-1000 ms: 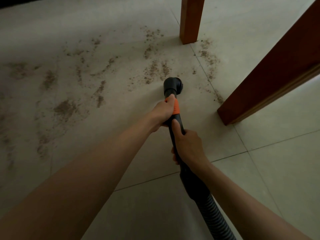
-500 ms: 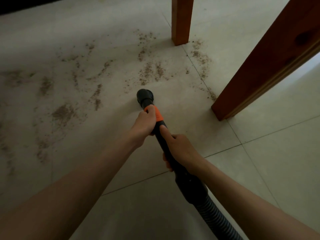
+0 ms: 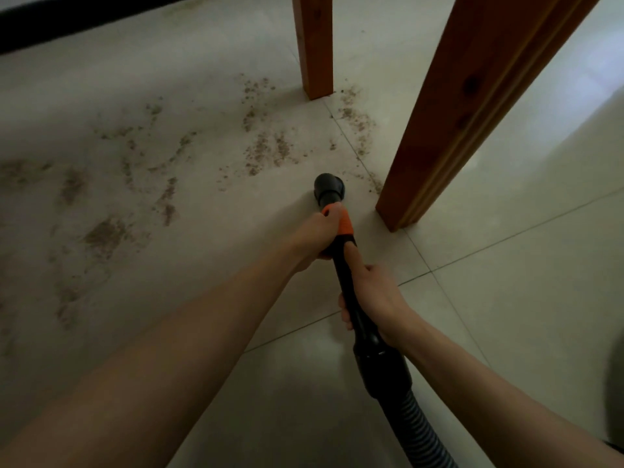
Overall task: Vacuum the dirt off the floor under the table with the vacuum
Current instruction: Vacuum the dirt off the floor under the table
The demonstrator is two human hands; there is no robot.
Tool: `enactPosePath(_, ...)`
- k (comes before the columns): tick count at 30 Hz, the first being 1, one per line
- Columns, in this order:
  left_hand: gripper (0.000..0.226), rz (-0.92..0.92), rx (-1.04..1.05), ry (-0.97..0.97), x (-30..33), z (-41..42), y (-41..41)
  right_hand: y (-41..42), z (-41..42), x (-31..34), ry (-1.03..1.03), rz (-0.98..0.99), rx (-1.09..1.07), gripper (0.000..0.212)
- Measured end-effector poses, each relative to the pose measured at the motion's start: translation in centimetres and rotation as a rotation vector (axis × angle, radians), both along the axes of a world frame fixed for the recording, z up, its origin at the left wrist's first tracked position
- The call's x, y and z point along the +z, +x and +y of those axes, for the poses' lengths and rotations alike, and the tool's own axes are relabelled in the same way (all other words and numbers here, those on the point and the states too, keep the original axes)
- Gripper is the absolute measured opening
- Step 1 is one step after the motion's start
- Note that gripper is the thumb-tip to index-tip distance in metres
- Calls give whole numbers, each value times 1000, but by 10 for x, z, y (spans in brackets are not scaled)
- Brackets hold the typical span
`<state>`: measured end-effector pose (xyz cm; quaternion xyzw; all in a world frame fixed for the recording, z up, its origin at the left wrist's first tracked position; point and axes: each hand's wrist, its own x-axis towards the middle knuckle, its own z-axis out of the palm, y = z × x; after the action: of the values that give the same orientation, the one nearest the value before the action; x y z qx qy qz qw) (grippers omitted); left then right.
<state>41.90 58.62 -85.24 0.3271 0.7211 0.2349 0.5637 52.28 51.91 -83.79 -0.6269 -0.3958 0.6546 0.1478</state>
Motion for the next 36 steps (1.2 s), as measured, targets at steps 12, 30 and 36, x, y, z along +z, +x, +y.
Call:
enactPosePath(12,36,8,-154,-18,8,-2,11,-15,-17,2,-5,-50,-192,57)
enactPosePath(30,30,82,-449,57,5,35,-24,-75,-5,-3,-33,105,-480,56)
enactPosePath(36,31,91,-466,80,1,43,-20,-75,2,-7,-26,114,-526,58)
